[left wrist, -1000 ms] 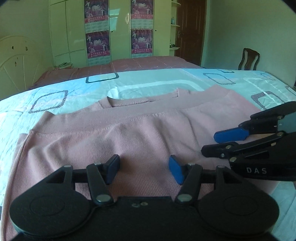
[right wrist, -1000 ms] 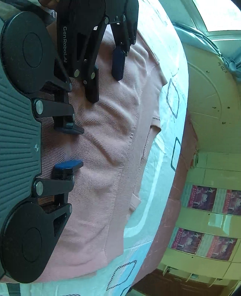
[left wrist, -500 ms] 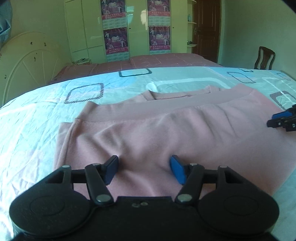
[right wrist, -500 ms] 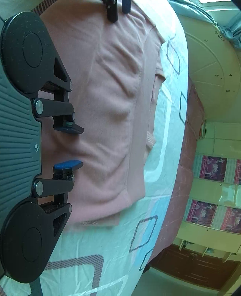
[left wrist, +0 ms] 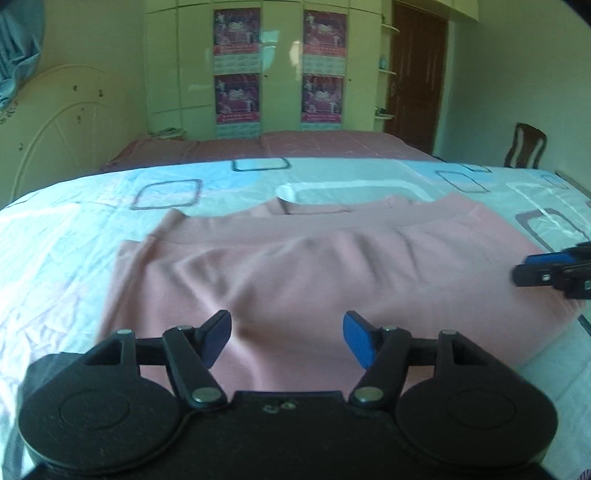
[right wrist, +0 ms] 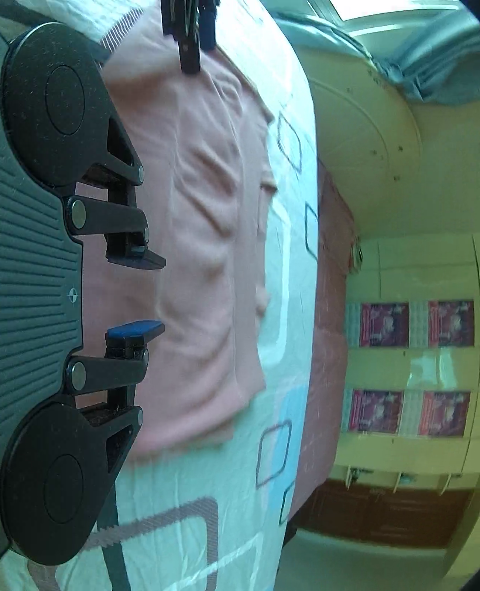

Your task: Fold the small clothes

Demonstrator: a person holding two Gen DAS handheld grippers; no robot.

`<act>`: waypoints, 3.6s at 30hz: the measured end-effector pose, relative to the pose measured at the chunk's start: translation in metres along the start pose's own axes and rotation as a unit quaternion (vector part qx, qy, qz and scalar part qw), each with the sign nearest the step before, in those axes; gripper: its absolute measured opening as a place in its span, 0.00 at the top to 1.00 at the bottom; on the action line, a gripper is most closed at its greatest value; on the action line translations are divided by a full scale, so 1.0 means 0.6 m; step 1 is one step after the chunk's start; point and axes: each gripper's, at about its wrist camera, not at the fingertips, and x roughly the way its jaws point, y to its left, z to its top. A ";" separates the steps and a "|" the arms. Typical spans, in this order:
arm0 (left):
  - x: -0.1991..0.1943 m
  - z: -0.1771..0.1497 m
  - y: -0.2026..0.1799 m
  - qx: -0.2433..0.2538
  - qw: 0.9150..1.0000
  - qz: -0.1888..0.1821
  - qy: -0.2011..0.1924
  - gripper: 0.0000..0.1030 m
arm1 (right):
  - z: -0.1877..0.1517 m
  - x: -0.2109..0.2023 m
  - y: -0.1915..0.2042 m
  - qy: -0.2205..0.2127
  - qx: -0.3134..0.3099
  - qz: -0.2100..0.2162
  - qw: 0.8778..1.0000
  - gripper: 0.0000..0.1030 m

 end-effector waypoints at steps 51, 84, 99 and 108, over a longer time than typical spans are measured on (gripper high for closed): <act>-0.057 -0.091 0.097 -0.049 0.993 0.099 0.044 0.38 | -0.099 -0.033 -0.146 0.063 0.050 -0.132 0.988 0.71; -0.033 -0.147 0.234 -0.499 0.863 -0.010 -0.083 0.90 | 0.068 0.105 0.036 0.040 0.133 0.052 0.989 0.99; -0.042 -0.141 0.237 -0.493 0.867 0.006 -0.068 0.92 | 0.049 0.145 0.050 0.078 0.107 0.068 0.989 1.00; -0.086 -0.074 0.181 -0.434 0.894 0.028 -0.104 0.93 | 0.062 0.132 0.008 0.061 0.113 0.113 0.985 1.00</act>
